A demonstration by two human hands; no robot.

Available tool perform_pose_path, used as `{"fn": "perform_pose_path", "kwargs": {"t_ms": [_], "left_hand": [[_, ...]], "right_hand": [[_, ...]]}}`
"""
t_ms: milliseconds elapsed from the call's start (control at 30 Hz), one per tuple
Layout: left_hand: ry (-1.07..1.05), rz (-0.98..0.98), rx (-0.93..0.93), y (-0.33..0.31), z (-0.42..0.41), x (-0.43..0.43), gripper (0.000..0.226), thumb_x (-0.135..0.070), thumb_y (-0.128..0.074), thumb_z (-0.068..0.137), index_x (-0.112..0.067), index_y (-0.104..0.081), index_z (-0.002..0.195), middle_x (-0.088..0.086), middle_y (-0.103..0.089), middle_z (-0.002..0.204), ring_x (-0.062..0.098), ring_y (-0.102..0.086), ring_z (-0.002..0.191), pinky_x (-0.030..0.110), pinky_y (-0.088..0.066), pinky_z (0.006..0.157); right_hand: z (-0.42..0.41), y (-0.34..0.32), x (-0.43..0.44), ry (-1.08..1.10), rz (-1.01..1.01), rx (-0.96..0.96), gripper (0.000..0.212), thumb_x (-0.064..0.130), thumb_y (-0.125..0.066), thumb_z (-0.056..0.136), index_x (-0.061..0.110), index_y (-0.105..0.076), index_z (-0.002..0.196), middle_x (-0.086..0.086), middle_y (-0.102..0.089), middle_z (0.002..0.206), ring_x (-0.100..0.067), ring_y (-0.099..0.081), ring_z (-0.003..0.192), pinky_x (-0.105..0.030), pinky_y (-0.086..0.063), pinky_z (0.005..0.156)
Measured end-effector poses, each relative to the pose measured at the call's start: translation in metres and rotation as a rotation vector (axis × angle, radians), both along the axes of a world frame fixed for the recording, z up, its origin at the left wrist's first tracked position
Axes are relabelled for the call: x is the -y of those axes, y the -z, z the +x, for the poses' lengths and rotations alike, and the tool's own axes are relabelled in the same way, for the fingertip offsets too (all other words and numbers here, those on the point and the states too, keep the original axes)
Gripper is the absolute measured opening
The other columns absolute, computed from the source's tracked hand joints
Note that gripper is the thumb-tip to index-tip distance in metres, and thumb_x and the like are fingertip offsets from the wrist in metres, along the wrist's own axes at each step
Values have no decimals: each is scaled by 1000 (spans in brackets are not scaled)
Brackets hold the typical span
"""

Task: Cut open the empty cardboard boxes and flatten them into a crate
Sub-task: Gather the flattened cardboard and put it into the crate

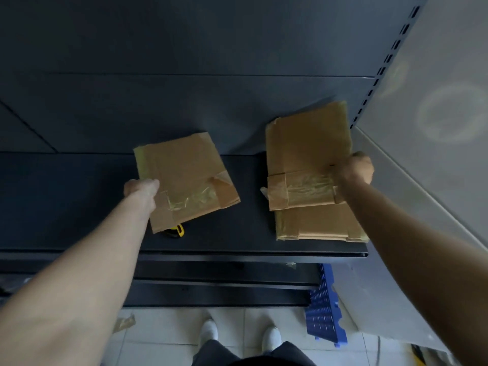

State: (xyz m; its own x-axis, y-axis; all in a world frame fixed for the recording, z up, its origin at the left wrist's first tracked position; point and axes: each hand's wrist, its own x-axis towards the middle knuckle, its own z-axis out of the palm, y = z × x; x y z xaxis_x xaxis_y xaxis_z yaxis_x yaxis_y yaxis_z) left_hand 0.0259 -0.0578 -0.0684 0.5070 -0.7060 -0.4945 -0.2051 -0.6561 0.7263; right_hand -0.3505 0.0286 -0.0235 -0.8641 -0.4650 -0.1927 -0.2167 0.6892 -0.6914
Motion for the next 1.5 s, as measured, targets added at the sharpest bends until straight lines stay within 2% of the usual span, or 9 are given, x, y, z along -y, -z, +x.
{"fn": "perform_pose_path", "kwargs": {"t_ms": [367,500,600,833,967,1067,1167,1333,1500], "left_hand": [[-29,-32,42,-4,90,21,41,-18,-59,92,-4,-50,130,15,-55,127,30,-56,111,32,-45,83],[-97,-24,112,3,143,15,43,-18,-61,92,-2,-50,130,15,-53,132,30,-53,116,29,-42,83],[-117,-18,161,11,179,10,41,-16,-62,91,0,-52,128,16,-54,131,31,-53,116,30,-42,87],[-17,-14,220,39,213,5,27,-12,-63,89,1,-59,112,14,-61,114,29,-57,101,29,-41,79],[99,43,345,50,212,7,34,-20,-67,87,0,-59,113,18,-62,117,35,-59,106,33,-42,77],[131,74,332,55,212,9,49,-23,-69,85,-1,-52,126,18,-56,129,36,-54,116,36,-44,86],[100,119,251,54,215,12,60,-19,-70,84,3,-44,133,19,-48,137,37,-48,123,39,-41,95],[123,49,212,42,217,10,33,-15,-64,89,2,-56,116,18,-58,121,33,-56,108,34,-40,80],[52,-54,163,11,213,-6,33,-15,-68,86,0,-58,114,15,-62,117,29,-58,102,33,-44,83]], "right_hand": [[93,7,43,-145,151,-25,35,6,-44,94,-7,-51,125,-22,-58,122,-35,-58,111,-35,-46,80],[134,13,54,-359,281,-92,28,8,-49,94,-8,-61,113,-23,-61,116,-34,-61,105,-31,-49,76],[157,31,58,-456,362,-95,29,7,-46,95,-7,-60,117,-23,-59,118,-33,-61,105,-19,-47,59],[179,75,51,-323,382,53,36,12,-46,95,-9,-52,124,-23,-60,119,-35,-61,98,-36,-44,69],[183,85,50,-252,282,124,42,42,-62,85,2,-60,97,-12,-58,76,-26,-53,59,-28,-39,53],[182,89,52,-257,318,159,50,46,-72,77,1,-60,94,-9,-58,70,-21,-51,51,-24,-36,43],[182,88,54,-194,283,162,47,39,-72,79,-2,-62,100,-16,-67,94,-25,-57,61,-27,-42,53],[182,74,56,-119,182,100,42,32,-61,87,-2,-58,111,-20,-64,106,-34,-64,91,-37,-51,71],[187,44,50,-154,73,80,33,28,-54,85,0,-59,102,-19,-65,100,-33,-63,83,-34,-48,66]]}}
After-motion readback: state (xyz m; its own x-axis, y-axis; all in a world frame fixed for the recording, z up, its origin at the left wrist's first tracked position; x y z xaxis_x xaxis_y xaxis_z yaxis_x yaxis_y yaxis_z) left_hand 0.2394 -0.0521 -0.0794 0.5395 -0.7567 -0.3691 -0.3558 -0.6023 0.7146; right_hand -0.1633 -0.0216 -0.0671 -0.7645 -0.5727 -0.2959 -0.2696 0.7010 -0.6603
